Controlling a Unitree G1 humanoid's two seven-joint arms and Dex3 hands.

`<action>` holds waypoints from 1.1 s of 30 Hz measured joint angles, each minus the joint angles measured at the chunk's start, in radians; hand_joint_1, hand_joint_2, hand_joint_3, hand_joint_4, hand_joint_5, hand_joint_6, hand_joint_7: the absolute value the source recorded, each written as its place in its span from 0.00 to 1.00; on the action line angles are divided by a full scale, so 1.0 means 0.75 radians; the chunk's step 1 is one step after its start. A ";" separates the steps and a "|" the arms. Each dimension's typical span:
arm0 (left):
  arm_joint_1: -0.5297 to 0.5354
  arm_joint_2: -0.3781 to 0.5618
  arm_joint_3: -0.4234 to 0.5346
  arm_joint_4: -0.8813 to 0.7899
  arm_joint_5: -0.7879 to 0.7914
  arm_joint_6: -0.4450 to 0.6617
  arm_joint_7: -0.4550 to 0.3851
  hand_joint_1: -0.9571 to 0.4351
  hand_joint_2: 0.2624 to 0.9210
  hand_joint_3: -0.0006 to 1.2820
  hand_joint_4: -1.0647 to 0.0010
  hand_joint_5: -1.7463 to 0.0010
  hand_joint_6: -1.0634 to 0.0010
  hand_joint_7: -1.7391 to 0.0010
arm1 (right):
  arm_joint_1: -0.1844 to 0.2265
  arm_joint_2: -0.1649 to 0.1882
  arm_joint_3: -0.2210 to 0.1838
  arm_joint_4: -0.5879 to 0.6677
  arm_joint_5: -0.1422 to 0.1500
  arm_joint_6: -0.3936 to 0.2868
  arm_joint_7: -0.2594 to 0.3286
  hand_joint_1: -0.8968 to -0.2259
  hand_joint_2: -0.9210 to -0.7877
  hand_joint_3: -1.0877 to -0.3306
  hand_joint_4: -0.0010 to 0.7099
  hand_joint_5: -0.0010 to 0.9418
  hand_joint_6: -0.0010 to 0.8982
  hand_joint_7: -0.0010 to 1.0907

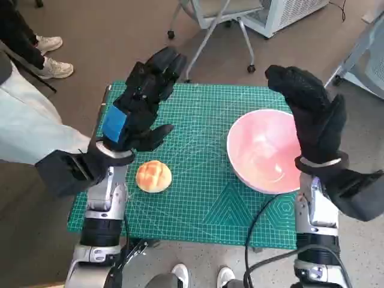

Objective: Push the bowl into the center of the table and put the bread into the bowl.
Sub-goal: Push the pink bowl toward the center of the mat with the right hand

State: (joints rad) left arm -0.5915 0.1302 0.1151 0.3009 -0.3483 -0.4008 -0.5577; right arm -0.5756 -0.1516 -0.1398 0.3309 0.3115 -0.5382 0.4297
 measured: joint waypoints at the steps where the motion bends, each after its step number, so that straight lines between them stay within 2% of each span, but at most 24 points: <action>1: 0.000 0.000 0.000 0.000 0.000 0.000 0.000 0.20 1.00 0.25 0.88 0.99 1.00 0.74 | 0.000 0.000 0.000 0.000 0.000 0.001 0.000 0.38 0.00 0.43 0.27 0.00 0.04 0.53; 33: -0.001 0.003 0.000 0.000 0.000 0.009 0.006 0.20 1.00 0.26 0.88 0.99 1.00 0.72 | 0.000 -0.001 0.001 0.000 0.000 0.005 0.005 0.36 0.00 0.44 0.26 0.00 0.04 0.53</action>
State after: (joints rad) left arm -0.5921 0.1327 0.1151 0.3011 -0.3480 -0.3941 -0.5534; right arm -0.5756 -0.1522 -0.1392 0.3307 0.3115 -0.5345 0.4337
